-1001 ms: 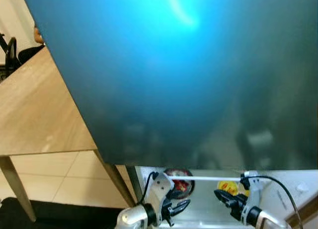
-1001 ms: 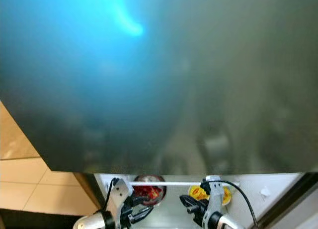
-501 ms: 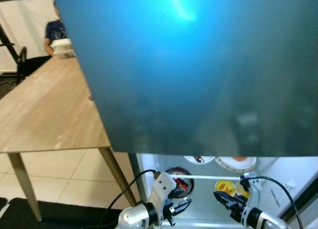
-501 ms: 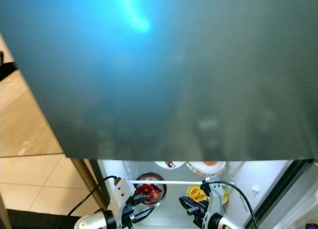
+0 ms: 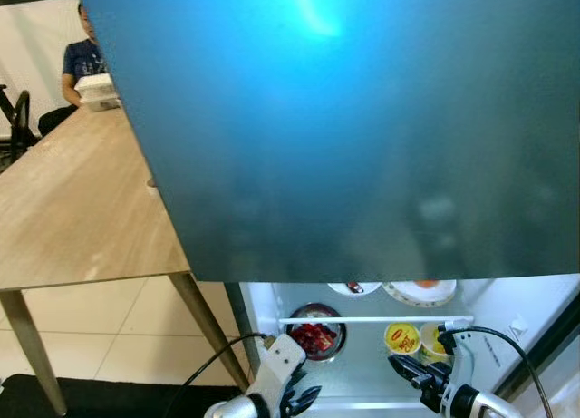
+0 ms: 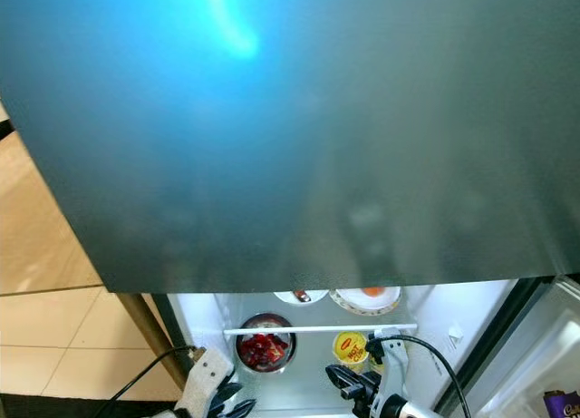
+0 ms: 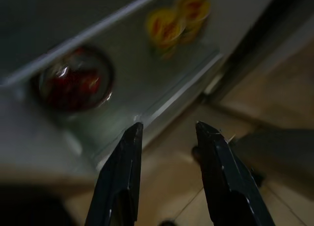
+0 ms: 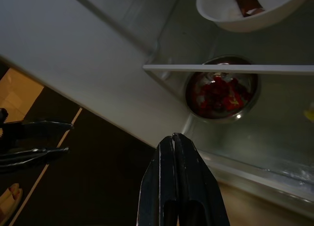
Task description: Restocking fridge
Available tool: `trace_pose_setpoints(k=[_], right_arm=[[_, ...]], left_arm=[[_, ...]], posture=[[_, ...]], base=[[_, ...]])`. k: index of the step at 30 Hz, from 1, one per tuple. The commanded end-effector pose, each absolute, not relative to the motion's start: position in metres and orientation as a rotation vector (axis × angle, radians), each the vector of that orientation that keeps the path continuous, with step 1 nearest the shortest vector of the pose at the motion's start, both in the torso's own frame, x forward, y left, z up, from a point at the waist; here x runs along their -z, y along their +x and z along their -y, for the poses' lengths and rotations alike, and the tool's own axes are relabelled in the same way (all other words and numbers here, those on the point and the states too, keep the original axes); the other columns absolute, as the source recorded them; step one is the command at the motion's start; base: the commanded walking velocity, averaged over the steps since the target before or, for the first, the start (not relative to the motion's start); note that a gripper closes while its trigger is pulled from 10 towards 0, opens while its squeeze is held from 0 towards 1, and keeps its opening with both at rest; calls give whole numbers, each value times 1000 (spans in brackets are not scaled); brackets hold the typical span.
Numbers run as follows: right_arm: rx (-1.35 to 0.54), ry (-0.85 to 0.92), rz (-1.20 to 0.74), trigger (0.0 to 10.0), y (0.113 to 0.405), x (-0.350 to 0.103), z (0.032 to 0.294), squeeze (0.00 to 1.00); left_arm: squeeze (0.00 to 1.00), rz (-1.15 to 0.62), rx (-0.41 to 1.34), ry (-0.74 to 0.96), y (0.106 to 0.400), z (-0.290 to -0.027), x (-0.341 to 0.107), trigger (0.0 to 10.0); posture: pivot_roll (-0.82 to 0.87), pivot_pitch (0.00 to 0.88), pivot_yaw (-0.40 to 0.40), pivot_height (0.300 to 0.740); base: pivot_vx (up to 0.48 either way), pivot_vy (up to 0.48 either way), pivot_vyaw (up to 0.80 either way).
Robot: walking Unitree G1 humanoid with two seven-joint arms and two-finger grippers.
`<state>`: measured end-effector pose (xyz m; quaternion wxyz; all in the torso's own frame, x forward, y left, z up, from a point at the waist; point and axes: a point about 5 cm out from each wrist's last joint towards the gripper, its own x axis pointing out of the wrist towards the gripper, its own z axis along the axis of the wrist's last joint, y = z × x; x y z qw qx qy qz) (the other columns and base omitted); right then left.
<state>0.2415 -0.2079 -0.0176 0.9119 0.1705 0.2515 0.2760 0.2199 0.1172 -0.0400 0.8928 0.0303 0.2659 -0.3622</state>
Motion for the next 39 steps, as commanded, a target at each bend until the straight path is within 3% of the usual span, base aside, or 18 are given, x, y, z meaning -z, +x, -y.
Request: trace_pose_setpoints(k=[1,12,22,31,39], right_arm=[[-551,360,-561,10000,234,25,208,0],[-313,280,-709,10000,212,48,223,0],[-63,214,-950,10000,155,83,230,0],[18,205,-1026,10000,129,93,235,0],[26,185,-1036,10000,129,92,239,0]], left_arm=[[0,-615,682,53,213,-134,49,10000],[0,-752,556,-34,190,-150,68,10000],[0,-930,174,-272,148,-180,93,10000],[0,-1004,-75,-351,122,-207,101,10000],[0,-991,-131,-385,121,-212,101,10000]], posture=[[-72,0,37,740],[-72,0,34,740],[-74,0,27,740],[-84,0,20,740],[-92,0,34,740]], base=[[0,0,0],[0,0,0],[0,0,0],[0,0,0],[-32,0,0]])
